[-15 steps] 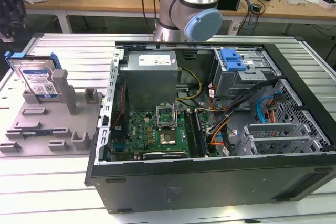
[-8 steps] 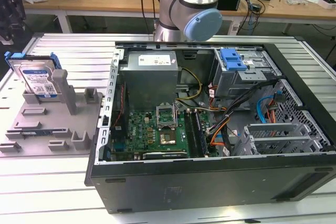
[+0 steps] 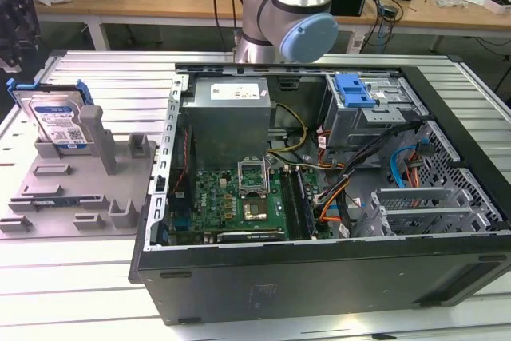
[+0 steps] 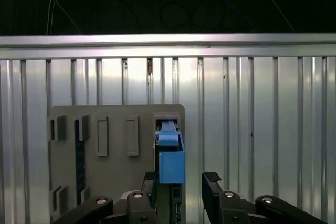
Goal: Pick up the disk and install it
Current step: 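Pick up the disk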
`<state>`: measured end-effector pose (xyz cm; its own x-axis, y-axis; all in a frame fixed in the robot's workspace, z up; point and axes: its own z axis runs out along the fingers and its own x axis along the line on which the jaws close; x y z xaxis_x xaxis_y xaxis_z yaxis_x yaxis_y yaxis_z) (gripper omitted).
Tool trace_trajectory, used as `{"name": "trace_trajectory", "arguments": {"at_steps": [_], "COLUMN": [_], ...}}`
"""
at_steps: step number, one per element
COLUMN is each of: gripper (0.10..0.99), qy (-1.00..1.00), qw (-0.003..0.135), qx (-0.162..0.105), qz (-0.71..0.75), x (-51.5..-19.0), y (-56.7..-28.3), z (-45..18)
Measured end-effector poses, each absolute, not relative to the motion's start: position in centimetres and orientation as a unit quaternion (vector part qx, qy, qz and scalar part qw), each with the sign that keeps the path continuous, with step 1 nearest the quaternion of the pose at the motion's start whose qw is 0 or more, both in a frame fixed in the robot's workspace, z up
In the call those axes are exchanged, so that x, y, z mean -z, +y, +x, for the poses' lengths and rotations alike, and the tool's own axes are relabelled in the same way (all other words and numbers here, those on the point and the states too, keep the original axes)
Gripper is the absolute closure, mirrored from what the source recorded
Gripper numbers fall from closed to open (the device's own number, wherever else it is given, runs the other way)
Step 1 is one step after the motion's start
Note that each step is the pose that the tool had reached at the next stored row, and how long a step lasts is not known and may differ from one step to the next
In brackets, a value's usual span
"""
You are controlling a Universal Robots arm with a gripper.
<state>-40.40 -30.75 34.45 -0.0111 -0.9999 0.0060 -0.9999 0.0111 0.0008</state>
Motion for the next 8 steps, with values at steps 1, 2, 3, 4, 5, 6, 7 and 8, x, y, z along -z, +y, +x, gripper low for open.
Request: {"name": "trace_trajectory", "arguments": {"at_steps": [1,2,3,4,5,6,7,8], "gripper": [0.604,0.604,0.604,0.604,0.604,0.604,0.604,0.604], "qy": [-0.711,-0.711,-0.711,-0.711,-0.711,-0.711,-0.711,-0.711], "qw": [0.003,0.003,0.003,0.003,0.003,0.003,0.003,0.003], "qx": [-0.002,-0.002,-0.002,-0.002,-0.002,-0.002,-0.002,-0.002], "qz": [0.703,0.703,0.703,0.703,0.703,0.703,0.703,0.703], "x": [-34.3,-34.23,-34.17,-34.13,-34.08,-34.04,-34.01,-33.96], "y": [-30.78,-30.81,-30.84,-30.87,-30.89,-30.92,-30.95,-30.98], "z": [-40.45,-40.49,-40.53,-40.55,-40.57,-40.59,-40.61,-40.64]}}
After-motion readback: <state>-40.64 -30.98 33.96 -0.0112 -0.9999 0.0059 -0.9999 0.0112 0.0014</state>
